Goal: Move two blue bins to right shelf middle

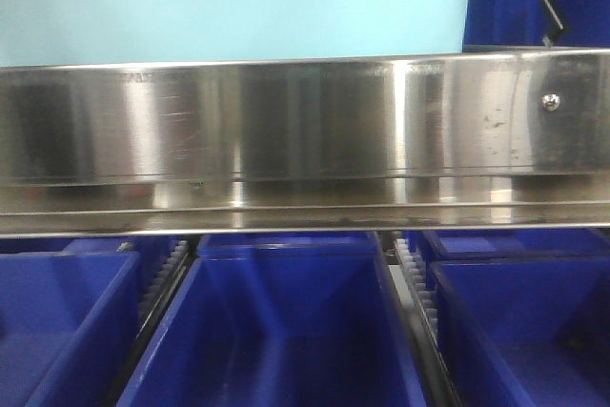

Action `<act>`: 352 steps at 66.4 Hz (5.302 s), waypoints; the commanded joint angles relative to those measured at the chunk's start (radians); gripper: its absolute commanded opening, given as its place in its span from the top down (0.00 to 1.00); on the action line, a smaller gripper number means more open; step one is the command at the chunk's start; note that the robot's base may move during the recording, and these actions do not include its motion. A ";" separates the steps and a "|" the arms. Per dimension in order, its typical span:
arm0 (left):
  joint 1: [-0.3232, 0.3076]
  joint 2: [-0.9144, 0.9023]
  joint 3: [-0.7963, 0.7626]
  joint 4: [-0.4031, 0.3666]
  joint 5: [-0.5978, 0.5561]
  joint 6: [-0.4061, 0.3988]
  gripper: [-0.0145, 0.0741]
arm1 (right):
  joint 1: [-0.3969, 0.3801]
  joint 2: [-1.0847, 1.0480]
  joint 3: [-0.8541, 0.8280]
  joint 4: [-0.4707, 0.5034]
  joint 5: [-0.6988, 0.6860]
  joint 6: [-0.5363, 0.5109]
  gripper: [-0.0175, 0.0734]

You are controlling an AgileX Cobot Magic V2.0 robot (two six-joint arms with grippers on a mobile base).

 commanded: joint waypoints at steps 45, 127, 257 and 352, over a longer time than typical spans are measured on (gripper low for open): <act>0.002 -0.003 0.003 0.007 0.044 0.045 0.14 | 0.001 -0.036 -0.010 0.004 -0.002 0.013 0.18; 0.002 -0.055 0.362 -0.056 -0.094 0.043 0.15 | 0.073 -0.140 0.475 -0.062 -0.100 0.024 0.18; 0.002 -0.057 -0.090 -0.314 -0.143 0.039 0.96 | 0.075 -0.175 0.059 -0.159 -0.239 0.006 0.98; 0.002 -0.057 -0.090 -0.310 -0.143 0.039 0.96 | 0.075 -0.171 0.059 -0.159 -0.237 0.006 0.98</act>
